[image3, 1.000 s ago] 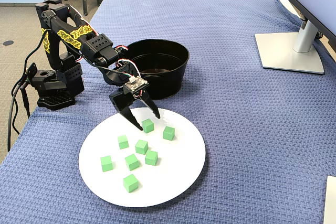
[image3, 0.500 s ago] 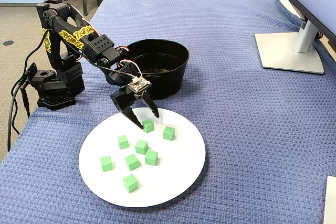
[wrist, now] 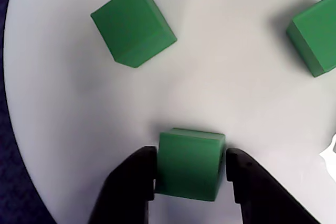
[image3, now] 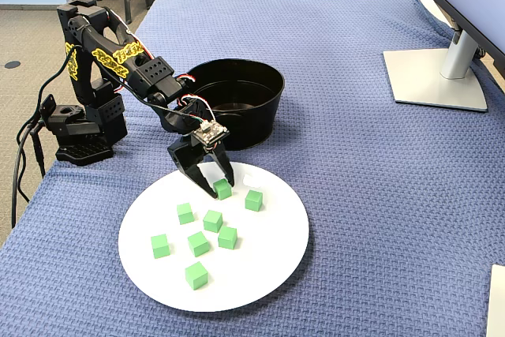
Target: Pick up the green cubes from the white plate and place them in the black recipient
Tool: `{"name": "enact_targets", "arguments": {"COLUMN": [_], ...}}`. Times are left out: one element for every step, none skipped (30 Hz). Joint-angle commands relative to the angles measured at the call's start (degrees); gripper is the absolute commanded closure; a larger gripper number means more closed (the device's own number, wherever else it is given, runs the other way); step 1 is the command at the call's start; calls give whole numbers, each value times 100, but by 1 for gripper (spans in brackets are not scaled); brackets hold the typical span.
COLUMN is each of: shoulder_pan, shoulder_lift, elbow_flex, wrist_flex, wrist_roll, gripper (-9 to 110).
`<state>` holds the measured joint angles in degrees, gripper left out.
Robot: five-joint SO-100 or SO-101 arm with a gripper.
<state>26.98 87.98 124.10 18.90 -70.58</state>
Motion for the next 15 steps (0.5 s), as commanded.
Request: {"name": "enact_targets", "arguments": {"shoulder_pan": [26, 26, 44, 70, 114, 185, 272, 387, 492, 598, 686, 747, 800, 835, 853], "shoulder_lift": [79, 88, 114, 176, 299, 483, 712, 967, 1248, 1573, 1925, 2276, 2637, 3006, 3357], "elbow_flex": [-97, -97, -97, -79, -79, -149, -272, -457, -589, -589, -536, -457, -396, -387, -387], "wrist_flex": [-158, -167, -193, -255, -316, -246, -26, 343, 668, 853, 1046, 1248, 1485, 1802, 2136], "wrist_roll": [141, 167, 202, 272, 387, 510, 642, 782, 958, 1116, 1248, 1415, 1644, 1872, 2127], "gripper": [101, 101, 101, 101, 101, 101, 101, 101, 101, 101, 101, 101, 101, 101, 101]}}
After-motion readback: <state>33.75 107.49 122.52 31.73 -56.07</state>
